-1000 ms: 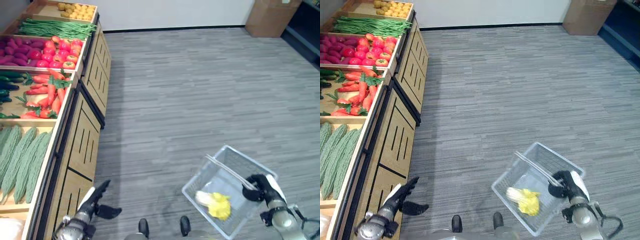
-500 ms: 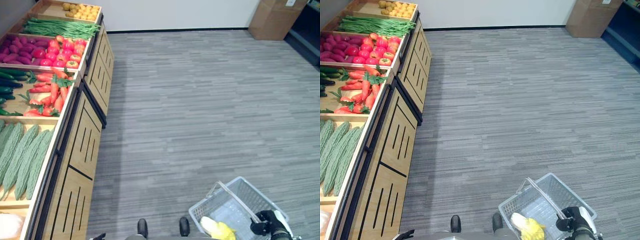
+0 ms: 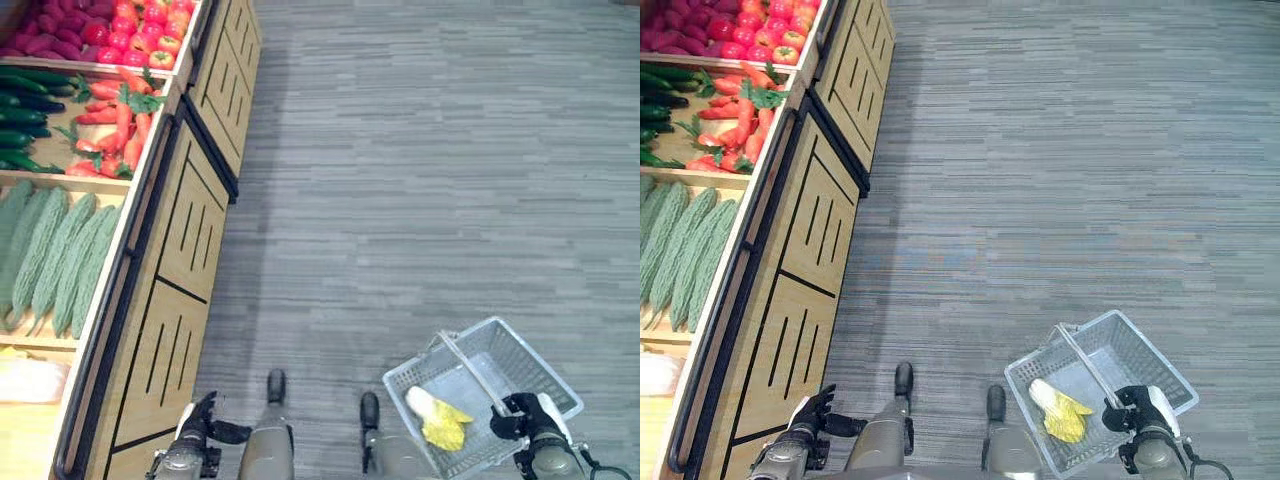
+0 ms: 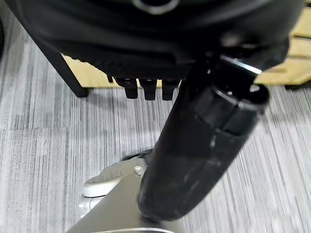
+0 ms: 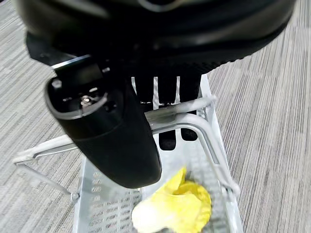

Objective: Get the vegetables into the basket

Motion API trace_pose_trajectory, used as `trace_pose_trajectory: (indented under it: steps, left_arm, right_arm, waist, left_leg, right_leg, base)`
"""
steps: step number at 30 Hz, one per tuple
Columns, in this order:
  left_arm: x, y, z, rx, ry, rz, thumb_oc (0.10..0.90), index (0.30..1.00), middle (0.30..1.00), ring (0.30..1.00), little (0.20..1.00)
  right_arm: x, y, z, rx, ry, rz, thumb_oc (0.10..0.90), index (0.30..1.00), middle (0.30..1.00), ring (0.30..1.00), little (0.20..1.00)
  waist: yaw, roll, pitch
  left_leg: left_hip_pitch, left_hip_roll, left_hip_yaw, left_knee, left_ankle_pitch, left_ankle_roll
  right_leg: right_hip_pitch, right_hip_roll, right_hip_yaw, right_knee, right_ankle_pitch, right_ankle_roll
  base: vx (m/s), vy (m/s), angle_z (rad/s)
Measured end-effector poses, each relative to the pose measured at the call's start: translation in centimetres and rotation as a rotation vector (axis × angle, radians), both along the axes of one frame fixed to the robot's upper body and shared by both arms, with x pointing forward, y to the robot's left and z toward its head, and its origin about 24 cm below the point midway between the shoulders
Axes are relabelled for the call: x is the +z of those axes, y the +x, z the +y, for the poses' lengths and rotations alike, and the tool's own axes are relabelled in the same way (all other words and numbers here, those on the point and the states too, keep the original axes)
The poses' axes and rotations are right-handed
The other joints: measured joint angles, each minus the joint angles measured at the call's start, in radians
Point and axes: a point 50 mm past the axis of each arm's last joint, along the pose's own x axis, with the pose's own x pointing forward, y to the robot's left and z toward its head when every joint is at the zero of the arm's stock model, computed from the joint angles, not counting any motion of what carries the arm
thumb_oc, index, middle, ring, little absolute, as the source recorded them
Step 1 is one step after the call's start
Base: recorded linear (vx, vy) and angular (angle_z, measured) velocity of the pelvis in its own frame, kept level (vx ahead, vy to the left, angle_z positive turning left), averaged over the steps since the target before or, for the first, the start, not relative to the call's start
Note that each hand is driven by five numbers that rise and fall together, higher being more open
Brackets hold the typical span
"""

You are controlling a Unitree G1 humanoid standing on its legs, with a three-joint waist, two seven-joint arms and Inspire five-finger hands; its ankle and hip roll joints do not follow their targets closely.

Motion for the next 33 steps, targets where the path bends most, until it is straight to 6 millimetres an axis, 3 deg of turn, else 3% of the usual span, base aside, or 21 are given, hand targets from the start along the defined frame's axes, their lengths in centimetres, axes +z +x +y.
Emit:
trace_pose_trajectory:
  steps: [2,3,4,8,10,11,14,16,19,20,22,24,26,27,28,29,33]
  left_arm:
    - [-0.3,-0.8,-0.4,0.007,-0.014,0.017,0.9,1.0,1.0,1.0,1.0]
    - [-1.0,-2.0,-1.5,0.015,-0.047,0.043,0.9,1.0,1.0,1.0,1.0]
    - [-0.8,-1.7,-1.5,-0.008,-0.042,0.039,0.9,1.0,1.0,1.0,1.0]
    - [0.3,-0.1,0.5,-0.087,0.016,0.002,0.9,1.0,1.0,1.0,1.0]
    - [1.2,1.8,0.8,-0.107,0.028,-0.062,0.9,1.0,1.0,1.0,1.0]
    - [1.3,2.0,1.0,-0.111,0.03,-0.065,0.9,1.0,1.0,1.0,1.0]
    - [1.3,1.7,1.1,-0.125,0.019,-0.051,0.9,1.0,1.0,1.0,1.0]
    - [1.0,1.0,1.2,-0.119,0.019,-0.028,0.9,1.0,1.0,1.0,1.0]
    - [0.9,0.7,1.3,-0.116,0.018,-0.017,0.9,1.0,1.0,1.0,1.0]
    - [0.7,0.4,1.0,-0.111,0.008,-0.005,0.9,1.0,1.0,1.0,1.0]
    - [0.2,-0.3,0.5,-0.098,-0.007,0.028,0.9,1.0,1.0,1.0,1.0]
    - [-0.1,-0.7,0.2,-0.072,-0.028,0.035,0.9,1.0,1.0,1.0,1.0]
    - [-0.8,-2.9,-0.3,-0.044,-0.052,0.081,0.9,1.0,1.0,1.0,1.0]
    - [-1.4,-3.5,-1.9,-0.036,-0.095,0.096,0.9,1.0,1.0,1.0,1.0]
    - [-1.7,-3.5,-2.5,-0.024,-0.103,0.105,0.9,1.0,1.0,1.0,1.0]
    - [-1.8,-3.4,-3.2,-0.025,-0.131,0.096,0.9,1.0,1.0,1.0,1.0]
    - [-1.5,-2.0,-3.5,-0.038,-0.148,0.061,0.9,1.0,1.0,1.0,1.0]
  right_arm:
    - [-0.1,-0.3,0.0,-0.016,0.001,0.005,0.4,0.3,0.3,0.3,0.3]
    - [-0.3,-1.0,-0.4,-0.049,0.005,0.019,0.4,0.3,0.3,0.3,0.3]
    - [-0.7,-1.5,0.0,-0.074,0.034,0.032,0.4,0.3,0.3,0.3,0.3]
    - [-1.1,-2.3,0.2,-0.115,0.056,0.06,0.4,0.3,0.3,0.3,0.3]
    - [-0.4,-1.2,-0.6,-0.12,0.045,0.026,0.4,0.3,0.3,0.3,0.3]
    - [0.1,0.0,-0.9,-0.11,0.035,-0.005,0.4,0.3,0.3,0.3,0.3]
    - [0.8,1.6,-0.8,-0.076,0.029,-0.054,0.4,0.3,0.3,0.3,0.3]
    - [0.8,1.4,-0.6,-0.052,0.03,-0.062,0.4,0.3,0.3,0.3,0.3]
    - [0.6,1.1,-0.8,-0.057,0.028,-0.043,0.4,0.3,0.3,0.3,0.3]
    - [0.8,1.8,-0.7,-0.052,0.027,-0.052,0.4,0.3,0.3,0.3,0.3]
    - [0.9,2.2,-0.5,-0.035,0.031,-0.068,0.4,0.3,0.3,0.3,0.3]
    - [0.7,1.8,-0.3,-0.04,0.033,-0.056,0.4,0.3,0.3,0.3,0.3]
    - [0.2,-0.1,-0.8,-0.067,0.027,0.0,0.4,0.3,0.3,0.3,0.3]
    - [0.4,0.3,-1.1,-0.08,0.021,-0.002,0.4,0.3,0.3,0.3,0.3]
    - [0.3,0.2,-1.1,-0.095,0.024,0.019,0.4,0.3,0.3,0.3,0.3]
    - [0.1,-0.9,-1.4,-0.098,0.025,0.05,0.4,0.3,0.3,0.3,0.3]
    - [1.5,0.8,-2.1,-0.047,-0.005,-0.036,0.4,0.3,0.3,0.3,0.3]
  waist:
    - [0.012,0.001,-0.001]
    - [0.018,0.02,-0.017]
    - [0.011,-0.009,-0.035]
    - [0.001,-0.061,-0.098]
    - [0.018,-0.083,-0.109]
    - [0.021,-0.08,-0.11]
    - [0.014,-0.08,-0.107]
    - [0.015,-0.074,-0.1]
    - [0.012,-0.068,-0.089]
    - [0.003,-0.054,-0.075]
    - [-0.019,-0.044,-0.048]
    - [-0.024,-0.049,-0.033]
    - [-0.039,-0.055,-0.03]
    - [-0.045,0.006,-0.037]
    - [-0.046,0.022,-0.041]
    - [-0.038,0.042,-0.055]
    - [-0.04,0.041,-0.068]
  left_leg:
    - [0.009,-0.022,-0.004,0.011,0.003,0.012]
    - [0.063,-0.057,0.015,-0.001,0.014,0.054]
    - [0.081,-0.1,0.057,0.007,0.036,0.091]
    - [0.092,-0.164,0.088,0.01,0.015,0.132]
    - [0.094,-0.192,0.118,0.029,-0.021,0.169]
    - [0.101,-0.201,0.14,0.029,-0.035,0.189]
    - [0.133,-0.216,0.156,0.022,-0.059,0.221]
    - [0.17,-0.221,0.153,0.006,-0.075,0.233]
    - [0.176,-0.226,0.135,0.005,-0.098,0.249]
    - [0.178,-0.225,0.13,0.006,-0.099,0.249]
    - [0.197,-0.237,0.127,0.007,-0.087,0.244]
    - [0.23,-0.251,0.113,0.031,-0.153,0.231]
    - [0.353,-0.221,0.059,0.028,-0.232,0.152]
    - [0.36,-0.153,0.051,0.054,-0.242,0.108]
    - [0.367,-0.119,0.04,0.088,-0.24,0.103]
    - [0.37,-0.078,0.034,0.165,-0.218,0.081]
    - [0.313,-0.032,-0.017,0.312,-0.149,-0.023]
  right_leg:
    - [0.036,-0.013,0.036,-0.009,-0.011,0.038]
    - [0.071,-0.03,0.063,-0.006,-0.036,0.057]
    - [0.045,-0.076,0.081,0.051,-0.061,0.083]
    - [-0.026,-0.141,0.093,0.186,-0.057,0.136]
    - [-0.064,-0.168,0.093,0.242,-0.035,0.197]
    - [-0.093,-0.18,0.078,0.286,-0.022,0.218]
    - [-0.161,-0.196,0.067,0.444,-0.016,0.22]
    - [-0.233,-0.204,0.065,0.566,-0.038,0.223]
    - [-0.281,-0.188,0.038,0.458,-0.041,0.213]
    - [-0.296,-0.17,0.023,0.301,-0.017,0.213]
    - [-0.33,-0.166,0.008,0.136,0.078,0.197]
    - [-0.356,-0.171,-0.003,0.046,0.159,0.203]
    - [-0.293,-0.144,-0.034,0.016,0.248,0.157]
    - [-0.278,-0.087,-0.064,0.039,0.252,0.143]
    - [-0.251,-0.064,-0.092,0.058,0.245,0.114]
    - [-0.192,-0.028,-0.12,0.056,0.199,0.059]
    - [-0.159,0.027,-0.14,0.069,0.15,-0.003]
  base:
    - [0.34,0.403,-0.65]
    - [0.29,0.434,-0.95]
    - [0.2,0.331,-0.85]
    - [0.07,0.174,-0.18]
    - [0.1,0.342,-0.38]
    - [0.11,0.339,-0.57]
    - [0.11,0.172,-0.28]
    - [0.11,0.057,-0.09]
    - [0.18,0.012,0.1]
    - [0.13,-0.038,0.12]
    - [0.27,-0.115,0.29]
    - [0.29,-0.131,0.47]
    - [0.44,-0.37,0.59]
    - [0.43,-0.503,0.27]
    - [0.29,-0.429,0.3]
    - [0.27,-0.395,0.35]
    - [0.14,-0.253,0.04]
